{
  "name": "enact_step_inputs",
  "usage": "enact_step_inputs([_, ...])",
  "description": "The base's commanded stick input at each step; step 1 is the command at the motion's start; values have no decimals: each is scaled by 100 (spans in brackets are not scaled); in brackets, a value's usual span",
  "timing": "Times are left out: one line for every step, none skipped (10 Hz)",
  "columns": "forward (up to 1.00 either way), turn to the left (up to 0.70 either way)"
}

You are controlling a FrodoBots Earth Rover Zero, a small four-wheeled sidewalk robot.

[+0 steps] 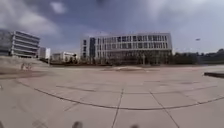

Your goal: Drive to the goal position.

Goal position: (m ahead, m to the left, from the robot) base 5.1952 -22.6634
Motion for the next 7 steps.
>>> enact_step_inputs([70,-1])
enact_step_inputs([70,-1])
enact_step_inputs([70,-1])
enact_step_inputs([70,-1])
enact_step_inputs([70,-1])
enact_step_inputs([70,-1])
enact_step_inputs([70,-1])
